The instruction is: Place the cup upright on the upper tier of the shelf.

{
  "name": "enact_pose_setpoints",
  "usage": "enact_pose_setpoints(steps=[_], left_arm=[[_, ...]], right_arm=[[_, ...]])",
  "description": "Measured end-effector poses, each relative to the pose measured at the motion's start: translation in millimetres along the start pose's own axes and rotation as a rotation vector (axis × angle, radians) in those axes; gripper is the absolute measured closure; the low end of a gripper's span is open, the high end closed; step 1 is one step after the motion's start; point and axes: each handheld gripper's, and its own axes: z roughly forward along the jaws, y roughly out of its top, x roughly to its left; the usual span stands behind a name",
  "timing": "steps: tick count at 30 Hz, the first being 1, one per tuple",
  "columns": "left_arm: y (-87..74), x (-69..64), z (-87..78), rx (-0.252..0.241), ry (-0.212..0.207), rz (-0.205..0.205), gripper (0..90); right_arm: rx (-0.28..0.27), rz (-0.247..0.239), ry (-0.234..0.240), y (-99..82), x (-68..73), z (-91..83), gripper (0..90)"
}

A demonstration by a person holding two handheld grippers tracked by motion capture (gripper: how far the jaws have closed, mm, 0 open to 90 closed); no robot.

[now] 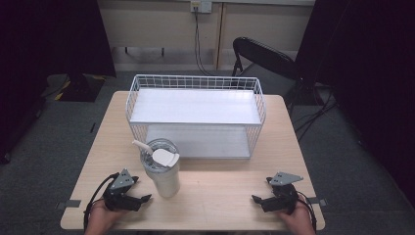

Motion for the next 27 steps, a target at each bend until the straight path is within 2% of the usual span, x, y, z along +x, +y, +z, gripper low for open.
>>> enact_pose_setpoints(steps=[3,13,17,19,27], left_arm=[[5.6,-3.2,-4.2,-0.047,-0.018,0.005,16.6],[17.7,-3.2,-12.1,-0.162,-0.055,-0.064,16.0],[22.3,-2.1,-12.6,-0.188,-0.068,-0.073,16.0],[25.2,-3.1,-12.5,-0.189,-0.081,-0.061,15.6],[30.2,-7.0,-12.1,-0.215,-0.117,-0.065,15.5]], right_arm=[[0.0,0.0,0.001,0.0,-0.1,0.0,8.8],[0.0,-0.001,0.0,0.0,0.0,0.1,8.9],[0.0,-0.001,0.0,0.0,-0.1,0.1,8.8],[0.0,0.0,0.0,0.0,0.0,0.0,8.9],[0.0,0.0,0.0,0.0,0.0,0.0,8.9]])
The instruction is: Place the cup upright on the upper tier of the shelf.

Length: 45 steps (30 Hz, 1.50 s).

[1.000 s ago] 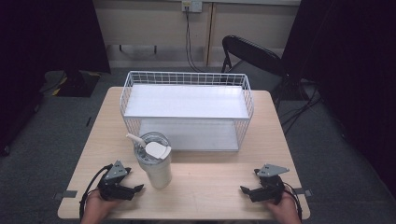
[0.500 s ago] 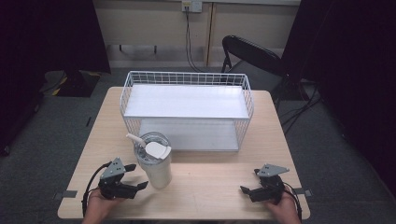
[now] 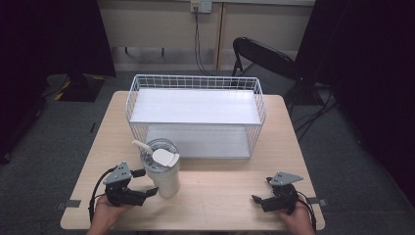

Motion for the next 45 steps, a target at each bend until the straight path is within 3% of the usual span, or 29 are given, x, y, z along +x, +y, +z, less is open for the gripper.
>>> enact_pose_setpoints(steps=[13,24,38,40,45], left_arm=[[13.4,-11.5,8.2,-0.088,-0.037,-0.013,15.5],[18.9,-16.2,24.2,-0.157,-0.005,-0.032,6.5],[17.2,-19.2,34.9,-0.281,0.023,0.001,6.0],[17.8,-19.4,37.3,-0.314,0.019,0.005,5.9],[21.8,-18.4,42.8,-0.341,0.006,0.023,4.9]], right_arm=[[0.0,0.0,0.0,0.0,0.0,0.0,8.9],[0.0,0.0,0.0,0.0,0.0,0.0,8.8],[0.0,0.0,0.0,0.0,0.0,0.0,8.9],[0.0,0.0,0.0,0.0,0.0,0.0,8.9],[0.0,0.0,0.0,0.0,0.0,0.0,8.9]])
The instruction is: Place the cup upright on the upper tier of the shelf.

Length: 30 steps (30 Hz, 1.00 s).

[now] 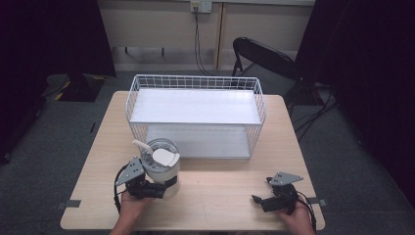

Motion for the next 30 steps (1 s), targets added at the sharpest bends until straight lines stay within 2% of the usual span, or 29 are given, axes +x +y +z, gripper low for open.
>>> enact_pose_setpoints(steps=[3,4,6,10,14,16,18,21,23,26,29,30], left_arm=[[-0.3,-1.3,1.5,-0.017,0.004,0.0,5.4],[-0.2,-0.5,0.4,-0.004,0.007,0.02,5.7],[-0.2,-1.9,0.5,-0.012,0.01,0.014,6.3],[0.6,-2.6,-1.0,0.001,0.02,0.034,7.2],[2.0,-2.9,-1.8,-0.002,0.03,0.03,7.8],[4.0,-2.4,-3.1,-0.013,0.03,0.012,8.1],[9.2,-1.5,-6.2,-0.018,0.041,0.027,8.2],[16.5,-2.3,-9.5,-0.028,0.048,0.013,8.5],[20.6,-1.7,-11.4,-0.023,0.052,0.026,8.6],[23.7,-1.2,-12.7,-0.012,0.058,0.024,8.8],[25.0,0.2,-13.1,-0.016,0.055,-0.005,9.0],[25.5,0.7,-13.1,-0.019,0.054,-0.002,9.1]], right_arm=[[0.0,0.0,0.0,0.0,0.0,0.0,8.8],[0.0,0.0,0.0,0.0,0.0,0.0,8.9],[0.0,0.0,0.0,0.0,0.0,0.0,8.9],[0.0,0.0,0.0,0.0,0.0,0.0,8.9],[0.0,0.0,0.0,0.0,0.0,0.0,8.9],[0.0,0.0,0.0,0.0,0.0,0.0,8.9],[0.0,0.0,0.0,0.0,0.0,0.0,8.9],[0.0,0.0,0.0,0.0,0.0,0.0,8.9],[0.0,0.0,0.0,0.0,-0.1,0.0,8.9],[0.0,0.0,0.0,0.0,0.0,0.0,8.9],[0.0,0.0,0.0,0.0,0.0,0.0,8.9],[0.0,0.0,0.0,0.0,0.0,0.0,8.8]])
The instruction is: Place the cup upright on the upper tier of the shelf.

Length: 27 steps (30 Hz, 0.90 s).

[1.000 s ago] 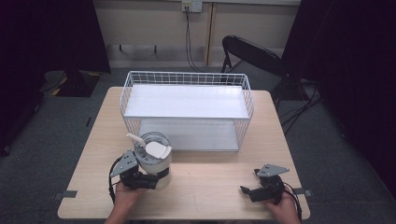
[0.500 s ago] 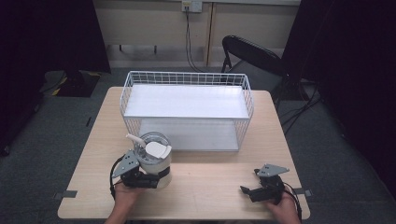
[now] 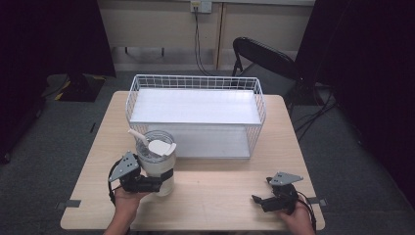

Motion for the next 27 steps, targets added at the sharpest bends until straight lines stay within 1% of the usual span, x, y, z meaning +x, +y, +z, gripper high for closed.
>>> enact_pose_setpoints(steps=[4,6,9,10,11,12,13,15,17,19,21,22,23,25,26,27], left_arm=[[3.8,-0.3,1.5,0.009,-0.003,-0.006,9.2],[6.2,-1.1,3.1,0.006,0.0,-0.007,9.2],[11.3,-1.9,6.8,0.009,-0.001,-0.02,9.2],[13.1,-0.8,7.3,0.017,-0.005,-0.005,9.3],[14.9,-2.0,9.0,0.016,-0.008,-0.022,9.3],[17.2,-1.6,10.0,0.027,-0.007,-0.015,9.3],[19.6,-1.8,12.0,0.031,-0.012,-0.021,9.3],[22.8,-2.5,14.3,0.037,-0.013,-0.02,9.3],[27.1,-2.0,16.9,0.056,-0.012,-0.008,9.3],[29.6,-2.5,20.0,0.053,-0.02,-0.022,9.3],[33.0,-3.4,22.6,0.056,-0.024,-0.012,9.4],[34.2,-4.1,23.8,0.056,-0.028,-0.015,9.4],[35.7,-4.7,25.1,0.062,-0.024,-0.01,9.4],[39.0,-5.2,28.4,0.077,-0.03,0.005,9.4],[40.3,-6.3,30.1,0.076,-0.037,0.001,9.4],[42.3,-6.7,31.0,0.086,-0.036,0.014,9.4]], right_arm=[[0.0,0.0,0.0,0.0,0.0,0.0,8.9],[0.0,0.0,0.0,0.0,0.0,0.0,8.9],[0.0,0.0,0.0,0.0,0.0,0.0,8.9],[0.0,0.0,0.0,0.0,0.0,0.0,8.9],[0.0,0.0,0.0,0.0,0.0,0.0,8.9],[0.0,0.0,0.0,0.0,0.0,0.0,8.9],[0.0,0.0,0.0,0.0,0.0,0.0,8.9],[0.0,0.0,0.0,0.0,0.0,0.0,8.9],[0.0,0.0,0.0,0.0,0.0,0.0,8.9],[0.0,0.0,0.0,0.0,0.0,0.0,8.9],[0.0,0.0,0.0,0.0,0.0,0.0,8.9],[0.0,0.0,0.0,0.0,0.0,0.0,8.9],[0.0,0.0,0.0,0.0,-0.1,0.0,8.9],[0.0,-0.001,0.0,0.0,0.0,0.0,8.9],[0.0,0.0,0.0,0.0,0.0,0.0,8.9],[0.0,0.0,0.0,0.0,0.0,0.0,8.9]])
